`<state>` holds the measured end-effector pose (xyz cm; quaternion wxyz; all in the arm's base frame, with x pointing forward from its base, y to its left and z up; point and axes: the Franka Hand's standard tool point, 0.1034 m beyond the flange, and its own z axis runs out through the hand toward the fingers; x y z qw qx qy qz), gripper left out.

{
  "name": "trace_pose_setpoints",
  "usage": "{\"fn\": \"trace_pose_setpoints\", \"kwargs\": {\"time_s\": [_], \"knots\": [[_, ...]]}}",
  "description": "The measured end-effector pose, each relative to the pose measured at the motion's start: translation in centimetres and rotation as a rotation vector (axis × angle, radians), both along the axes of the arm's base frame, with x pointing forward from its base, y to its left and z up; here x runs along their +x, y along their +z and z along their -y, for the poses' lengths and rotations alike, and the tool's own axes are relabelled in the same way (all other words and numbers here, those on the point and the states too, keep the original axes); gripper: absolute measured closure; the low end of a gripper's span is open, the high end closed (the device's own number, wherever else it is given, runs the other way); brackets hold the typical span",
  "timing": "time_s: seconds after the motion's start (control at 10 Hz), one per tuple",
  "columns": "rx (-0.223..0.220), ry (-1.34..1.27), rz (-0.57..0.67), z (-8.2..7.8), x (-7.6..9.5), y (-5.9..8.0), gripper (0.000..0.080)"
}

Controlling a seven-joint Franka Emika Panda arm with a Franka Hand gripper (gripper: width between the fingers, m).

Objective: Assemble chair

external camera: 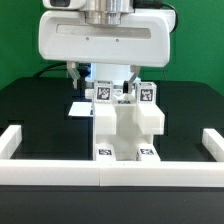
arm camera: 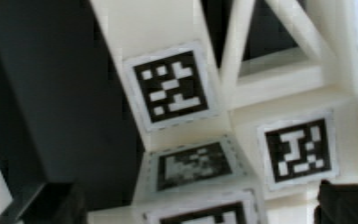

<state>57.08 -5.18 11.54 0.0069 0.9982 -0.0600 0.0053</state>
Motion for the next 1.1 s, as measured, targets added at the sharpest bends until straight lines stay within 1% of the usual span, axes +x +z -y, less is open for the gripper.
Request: {"fn": "trace_pose_setpoints", "kwargs": {"time_s": [0.3,0.4,0.5,0.6,0.7,0.9,1.1], "knots": [[-0.005,0.171,-0.002,0.34,-0.04,-0.01,0.015],[-0.005,0.156,-0.002,0.34,-0.04,-0.01,0.0278],[-0.005,0.155,-0.002,0.36,-0.04,-0.01,0.0454],[-0.005,0.155,-0.002,0.36,-0.04,-0.01,0.0454],[-0.005,0.154,-0.002,0.37,-0.04,-0.01,0.0513],[-0.004,0.124,-0.002,0.37,-0.04,-0.01,0.0513],[-0.001,-0.016,0.001,0.34,-0.04,-0.01,0.0513]]}}
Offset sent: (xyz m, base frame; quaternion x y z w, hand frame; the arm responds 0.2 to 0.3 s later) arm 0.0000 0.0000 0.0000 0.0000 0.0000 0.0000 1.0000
